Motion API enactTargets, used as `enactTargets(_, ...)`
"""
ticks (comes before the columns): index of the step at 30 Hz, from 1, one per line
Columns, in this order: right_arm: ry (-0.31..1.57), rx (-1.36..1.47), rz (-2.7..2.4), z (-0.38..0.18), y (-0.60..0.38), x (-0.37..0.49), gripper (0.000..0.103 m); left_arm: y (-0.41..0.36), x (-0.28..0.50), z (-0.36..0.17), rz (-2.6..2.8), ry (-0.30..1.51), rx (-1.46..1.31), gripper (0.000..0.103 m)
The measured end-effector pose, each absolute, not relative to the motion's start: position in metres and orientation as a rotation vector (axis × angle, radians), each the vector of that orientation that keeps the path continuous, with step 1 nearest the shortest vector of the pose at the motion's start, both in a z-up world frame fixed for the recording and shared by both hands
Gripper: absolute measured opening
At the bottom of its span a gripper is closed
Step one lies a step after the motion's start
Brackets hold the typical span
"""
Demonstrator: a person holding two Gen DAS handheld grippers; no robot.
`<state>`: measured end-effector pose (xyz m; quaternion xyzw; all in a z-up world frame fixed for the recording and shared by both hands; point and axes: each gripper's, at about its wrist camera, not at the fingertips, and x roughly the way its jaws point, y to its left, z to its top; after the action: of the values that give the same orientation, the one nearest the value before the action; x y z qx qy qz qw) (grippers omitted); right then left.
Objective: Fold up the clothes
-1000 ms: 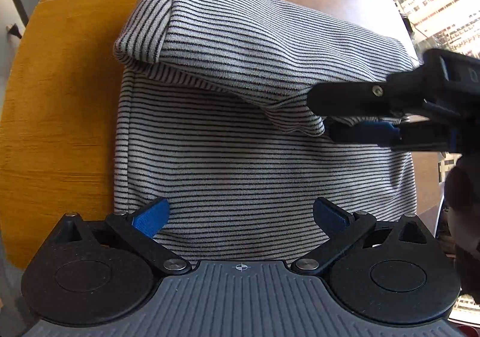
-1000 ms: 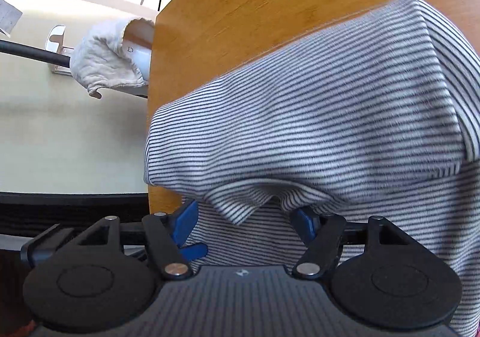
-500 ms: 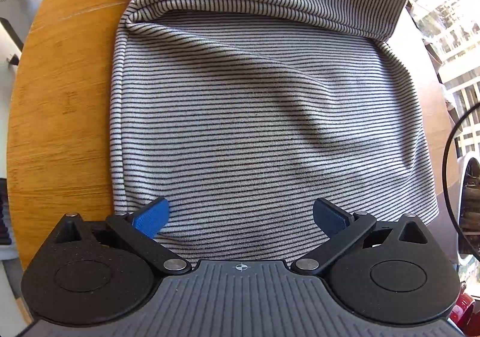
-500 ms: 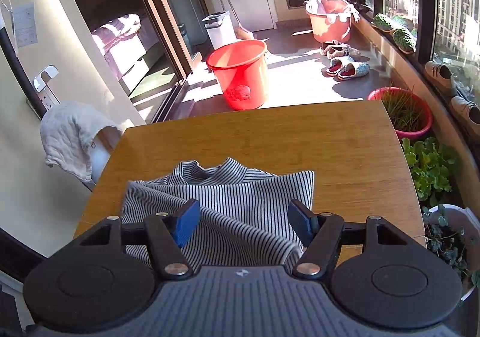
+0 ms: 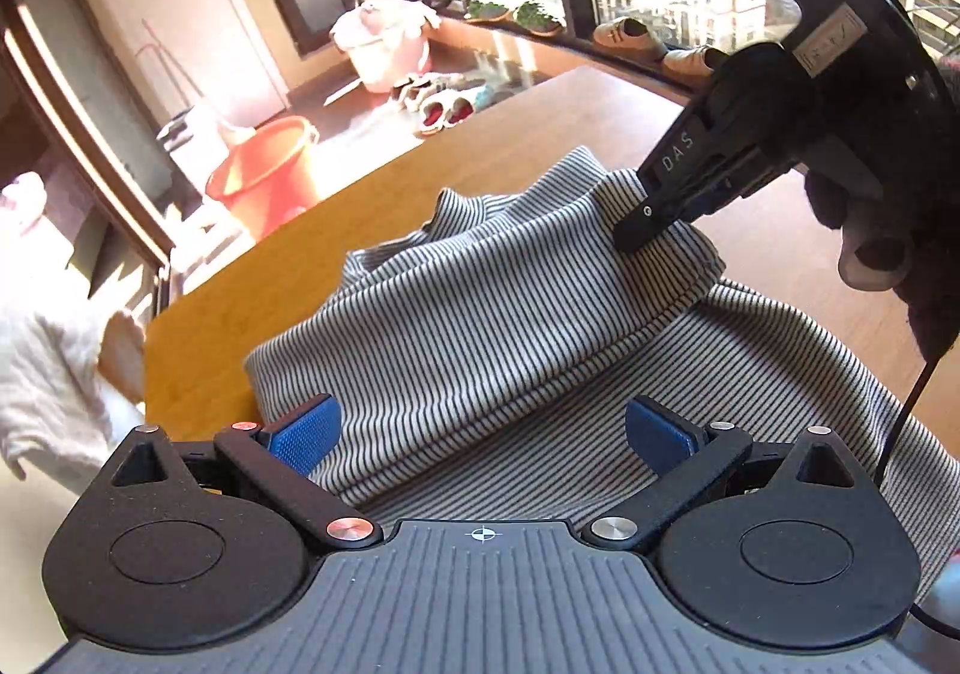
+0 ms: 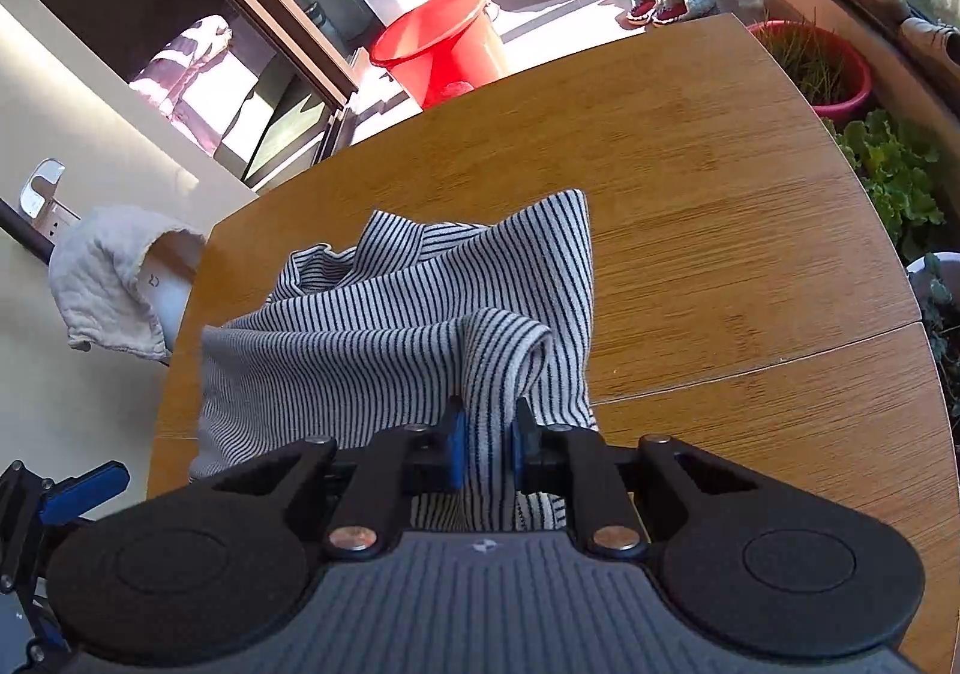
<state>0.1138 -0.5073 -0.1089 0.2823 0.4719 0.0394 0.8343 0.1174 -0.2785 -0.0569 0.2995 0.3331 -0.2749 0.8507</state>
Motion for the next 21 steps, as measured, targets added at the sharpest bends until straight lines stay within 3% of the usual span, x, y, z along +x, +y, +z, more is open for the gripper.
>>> enactTargets(2, 0.916, 0.636, 0.170, -0.073, -0.505, 0.110, 0.013, -0.279, 0.072, -0.054, -0.583, 0.601, 0.704, 0.103)
enactTargets(5, 0.863, 0.655, 0.278, -0.032, -0.489, 0.109, 0.012, -0.319, 0.063, -0.076, -0.571, 0.465, 0.765, 0.101)
enactTargets(7, 0.840, 0.645, 0.349, -0.010, -0.480, 0.112, 0.012, -0.335, 0.069, -0.080, -0.538, 0.415, 0.755, 0.076)
enactTargets(9, 0.836, 0.609, 0.395, 0.004, -0.469, 0.118, 0.013, -0.332, 0.091, -0.074, -0.478, 0.446, 0.672, 0.027)
enactTargets(10, 0.830, 0.562, 0.382, 0.009, -0.463, 0.121, 0.018, -0.320, 0.105, -0.068, -0.449, 0.487, 0.600, 0.022)
enactTargets(13, 0.789, 0.488, 0.302, 0.007, -0.455, 0.131, 0.033, -0.259, 0.139, -0.051, -0.292, 0.536, 0.456, 0.017)
enactTargets(18, 0.848, 0.232, 0.253, -0.047, -0.394, 0.157, 0.039, -0.146, 0.182, -0.033, -0.064, 0.628, 0.315, 0.014)
enactTargets(21, 0.880, 0.043, 0.315, -0.089, -0.331, 0.162, 0.048, -0.098, 0.196, -0.026, -0.003, 0.689, 0.223, 0.014)
